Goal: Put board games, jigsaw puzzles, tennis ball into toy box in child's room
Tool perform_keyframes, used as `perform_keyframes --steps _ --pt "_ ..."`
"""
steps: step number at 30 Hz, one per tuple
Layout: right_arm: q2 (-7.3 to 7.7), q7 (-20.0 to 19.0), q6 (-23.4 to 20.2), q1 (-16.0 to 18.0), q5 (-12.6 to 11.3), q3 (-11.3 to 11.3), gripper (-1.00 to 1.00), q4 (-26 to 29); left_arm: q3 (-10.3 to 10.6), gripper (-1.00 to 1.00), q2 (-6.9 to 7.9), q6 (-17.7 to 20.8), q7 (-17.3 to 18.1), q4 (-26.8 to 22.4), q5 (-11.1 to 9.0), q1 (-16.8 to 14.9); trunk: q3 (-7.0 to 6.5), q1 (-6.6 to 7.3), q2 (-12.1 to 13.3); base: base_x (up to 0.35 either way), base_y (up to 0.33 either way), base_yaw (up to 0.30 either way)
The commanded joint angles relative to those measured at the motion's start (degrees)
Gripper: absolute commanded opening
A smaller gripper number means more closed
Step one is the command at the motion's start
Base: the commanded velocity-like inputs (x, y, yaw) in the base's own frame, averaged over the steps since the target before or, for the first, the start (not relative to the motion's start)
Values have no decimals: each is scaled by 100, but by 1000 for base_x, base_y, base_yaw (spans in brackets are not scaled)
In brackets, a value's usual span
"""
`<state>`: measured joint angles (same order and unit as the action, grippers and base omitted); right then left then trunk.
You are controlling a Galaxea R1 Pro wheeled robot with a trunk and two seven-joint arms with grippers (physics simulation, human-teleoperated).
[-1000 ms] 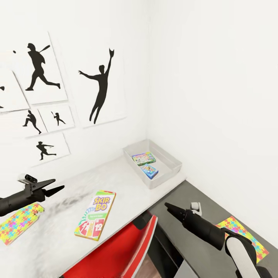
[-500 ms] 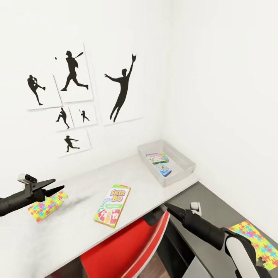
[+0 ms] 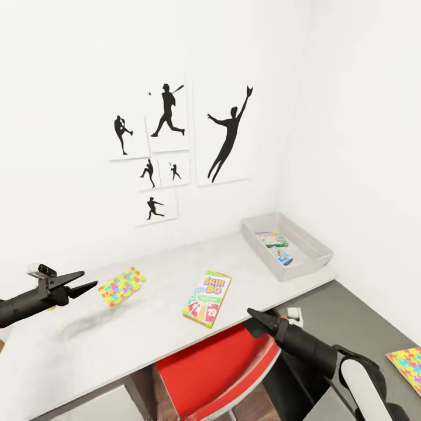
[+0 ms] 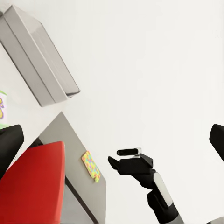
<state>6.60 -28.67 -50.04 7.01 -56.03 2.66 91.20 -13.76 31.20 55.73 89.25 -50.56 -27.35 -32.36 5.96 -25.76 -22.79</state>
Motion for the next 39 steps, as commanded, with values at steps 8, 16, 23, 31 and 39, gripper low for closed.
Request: perform_keyframes --steps 8,16,23,31,39 --pt "-1 13 -32 4 5 -4 100 3 4 100 0 61 22 2 1 -7 -8 -3 -13 -21 68 279" --pt "-1 19 -32 7 8 -7 100 3 4 100 0 61 19 3 1 -6 -26 -3 -13 -11 154 281" --pt "-1 19 -32 6 11 -10 100 3 2 100 0 61 18 5 1 -7 -33 -3 -13 -1 38 283" --pt "-1 23 -32 4 13 -8 100 3 0 100 0 61 20 3 1 -7 -34 -3 -13 0 230 287" --pt "-1 24 -31 6 11 12 100 3 -3 100 8 61 18 10 1 -1 -34 -3 -13 0 225 153"
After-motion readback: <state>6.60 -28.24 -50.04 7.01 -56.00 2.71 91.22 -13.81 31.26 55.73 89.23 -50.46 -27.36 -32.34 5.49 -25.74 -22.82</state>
